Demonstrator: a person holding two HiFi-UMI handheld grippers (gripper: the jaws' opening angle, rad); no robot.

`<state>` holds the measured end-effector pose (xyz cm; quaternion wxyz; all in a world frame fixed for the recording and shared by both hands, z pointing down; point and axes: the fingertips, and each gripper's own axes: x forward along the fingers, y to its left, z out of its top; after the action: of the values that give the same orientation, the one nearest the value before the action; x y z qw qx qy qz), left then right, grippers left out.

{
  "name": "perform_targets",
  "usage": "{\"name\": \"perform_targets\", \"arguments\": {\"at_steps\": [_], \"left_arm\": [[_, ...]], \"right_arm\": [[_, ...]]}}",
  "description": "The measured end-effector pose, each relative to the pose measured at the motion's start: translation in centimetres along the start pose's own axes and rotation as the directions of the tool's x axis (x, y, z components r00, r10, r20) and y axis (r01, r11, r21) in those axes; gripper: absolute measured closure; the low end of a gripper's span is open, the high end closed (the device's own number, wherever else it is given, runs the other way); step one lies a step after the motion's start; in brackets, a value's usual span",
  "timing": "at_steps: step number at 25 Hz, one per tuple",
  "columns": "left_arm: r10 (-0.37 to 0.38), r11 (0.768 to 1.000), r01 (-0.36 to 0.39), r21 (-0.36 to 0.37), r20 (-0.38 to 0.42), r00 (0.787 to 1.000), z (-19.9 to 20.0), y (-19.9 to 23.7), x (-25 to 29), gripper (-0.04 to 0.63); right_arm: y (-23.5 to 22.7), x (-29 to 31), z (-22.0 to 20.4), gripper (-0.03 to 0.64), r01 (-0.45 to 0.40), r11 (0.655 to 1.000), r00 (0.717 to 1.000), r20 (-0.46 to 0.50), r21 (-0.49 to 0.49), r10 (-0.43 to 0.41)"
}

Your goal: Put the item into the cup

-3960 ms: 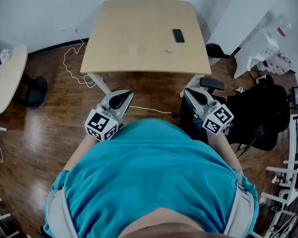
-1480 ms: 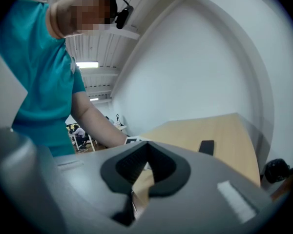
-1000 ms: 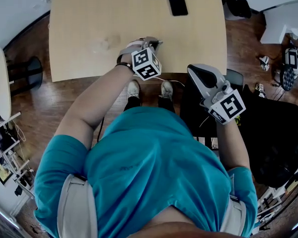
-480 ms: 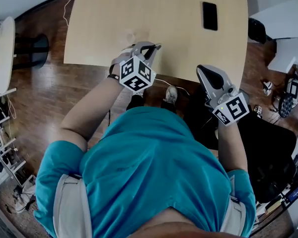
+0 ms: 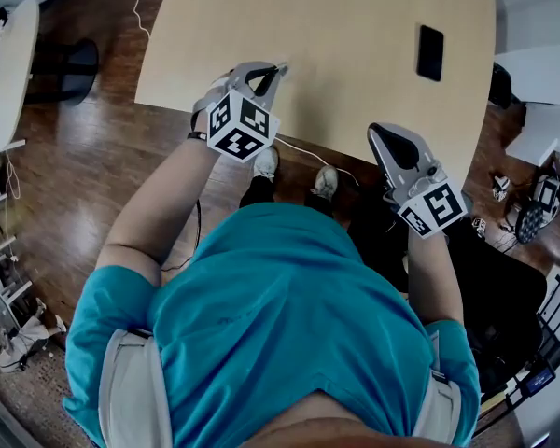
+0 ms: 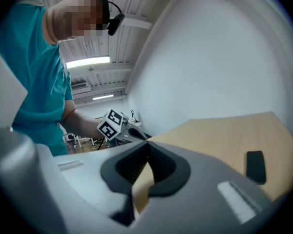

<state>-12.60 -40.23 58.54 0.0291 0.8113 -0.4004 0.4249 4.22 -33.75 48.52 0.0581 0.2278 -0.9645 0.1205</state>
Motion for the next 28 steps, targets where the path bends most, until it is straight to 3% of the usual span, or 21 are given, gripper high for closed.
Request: {"name": "perform_targets", "arguments": {"at_steps": [12,28], "left_arm": [[-0.047,0.999,0.047,0.003,-0.061,0.997,-2.8,0.6,2.5,0.591],[-0.039,0.999,0.039,-0.003,-0.053,0.998,-2.8,0.8,2.3,0.557]], "right_arm": [[0.9,3.0,-0.9,0.615,-0.016,1.0,0.999,-0.028,0.017,0.016],[1.1,3.2,-1.0,0.615,-0.022,1.0,0.999,-0.03,0.022,0.022]]}}
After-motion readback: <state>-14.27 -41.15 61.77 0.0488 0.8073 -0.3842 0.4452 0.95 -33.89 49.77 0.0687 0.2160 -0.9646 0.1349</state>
